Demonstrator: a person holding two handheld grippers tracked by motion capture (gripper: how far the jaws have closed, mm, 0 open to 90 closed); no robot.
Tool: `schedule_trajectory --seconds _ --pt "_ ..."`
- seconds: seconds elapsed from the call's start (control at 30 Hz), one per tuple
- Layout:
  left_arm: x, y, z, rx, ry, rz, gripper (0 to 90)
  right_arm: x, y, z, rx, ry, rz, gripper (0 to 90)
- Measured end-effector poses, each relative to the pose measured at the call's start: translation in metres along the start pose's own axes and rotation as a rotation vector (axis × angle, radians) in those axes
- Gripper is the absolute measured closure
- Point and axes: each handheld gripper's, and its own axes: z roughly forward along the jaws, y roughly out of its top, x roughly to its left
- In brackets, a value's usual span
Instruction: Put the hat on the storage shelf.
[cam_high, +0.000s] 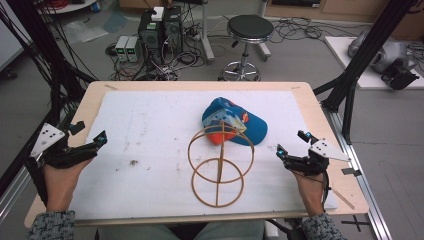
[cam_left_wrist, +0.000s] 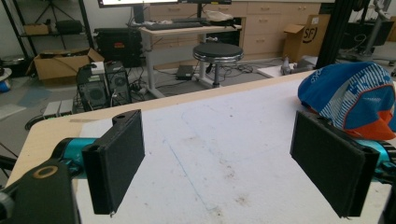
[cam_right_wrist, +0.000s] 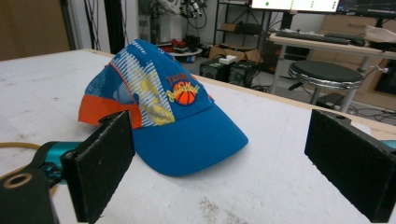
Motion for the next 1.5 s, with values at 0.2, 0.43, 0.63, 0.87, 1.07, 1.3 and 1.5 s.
schedule_trajectory --seconds 0.2,0.43,0.63,0.87,1.07,1.3,1.5 --pt "-0.001 0.0 0.001 0.004 -0.003 0.001 17.9 -0.006 0.009 0.009 -0.005 0.032 -0.018 7.4" --pt "0.0 -0.002 0.001 0.014 -0.001 -0.001 17.8 -0.021 0.025 0.02 -0.028 0.039 0.023 7.4" --pt "0.0 -0.001 0.001 0.01 -0.003 0.0 17.8 -0.033 0.053 0.038 -0.013 0.101 0.052 7.4" --pt "0.0 -0.001 0.001 0.009 -0.004 -0.001 17.8 -0.035 0.078 0.061 -0.035 0.137 0.019 7.4" --pt "0.001 -0.001 0.001 0.012 -0.003 0.001 17.8 -0.032 0.092 0.078 -0.052 0.153 0.001 7.4" --pt "0.001 -0.002 0.002 0.019 0.0 0.002 17.8 -0.029 0.118 0.102 -0.066 0.197 -0.004 7.5" --pt "0.001 -0.003 0.003 0.024 -0.002 0.003 17.8 -0.017 0.133 0.128 -0.069 0.263 -0.025 9.3"
